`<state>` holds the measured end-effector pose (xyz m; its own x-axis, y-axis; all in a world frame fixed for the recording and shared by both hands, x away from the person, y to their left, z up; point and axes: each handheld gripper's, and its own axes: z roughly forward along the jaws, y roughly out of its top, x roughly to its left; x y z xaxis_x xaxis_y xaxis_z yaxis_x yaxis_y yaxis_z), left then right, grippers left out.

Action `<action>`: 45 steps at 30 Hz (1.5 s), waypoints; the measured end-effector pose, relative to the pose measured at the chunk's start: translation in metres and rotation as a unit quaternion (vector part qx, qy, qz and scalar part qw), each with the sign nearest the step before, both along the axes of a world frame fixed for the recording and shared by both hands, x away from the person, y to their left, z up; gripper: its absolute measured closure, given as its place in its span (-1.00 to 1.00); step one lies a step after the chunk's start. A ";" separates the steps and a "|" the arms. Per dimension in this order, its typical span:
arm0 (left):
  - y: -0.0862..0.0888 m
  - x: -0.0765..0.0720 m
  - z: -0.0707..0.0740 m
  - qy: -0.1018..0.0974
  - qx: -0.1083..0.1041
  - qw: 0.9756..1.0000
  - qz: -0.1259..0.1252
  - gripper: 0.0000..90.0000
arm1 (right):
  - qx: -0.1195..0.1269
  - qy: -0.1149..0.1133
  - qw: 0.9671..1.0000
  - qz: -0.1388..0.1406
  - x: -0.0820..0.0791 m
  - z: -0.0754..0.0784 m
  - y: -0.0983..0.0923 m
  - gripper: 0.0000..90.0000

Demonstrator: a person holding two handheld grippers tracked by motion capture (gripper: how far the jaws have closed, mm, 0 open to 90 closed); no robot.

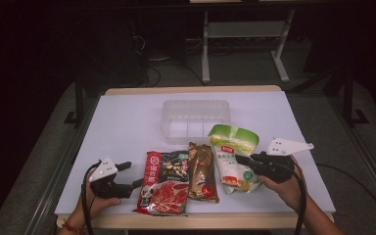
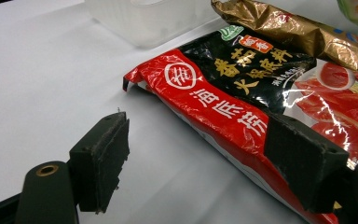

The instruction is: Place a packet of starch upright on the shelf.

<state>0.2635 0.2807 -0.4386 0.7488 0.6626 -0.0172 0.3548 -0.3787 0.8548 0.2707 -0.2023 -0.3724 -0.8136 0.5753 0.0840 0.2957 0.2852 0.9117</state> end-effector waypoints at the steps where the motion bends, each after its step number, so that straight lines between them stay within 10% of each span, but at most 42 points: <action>1: 0.000 0.000 0.000 0.000 0.000 1.000 -0.001 -0.52 | 0.002 -0.002 1.000 -0.001 0.000 0.001 0.000 0.89; 45: 0.001 0.002 -0.005 0.004 0.012 1.000 -0.004 -0.51 | -0.016 -0.078 0.993 -0.085 0.037 0.045 0.032 0.89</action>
<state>0.2653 0.2815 -0.4440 0.7533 0.6576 -0.0063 0.3580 -0.4021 0.8427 0.3081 -0.1701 -0.3272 -0.7056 0.7065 -0.0550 0.1989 0.2720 0.9415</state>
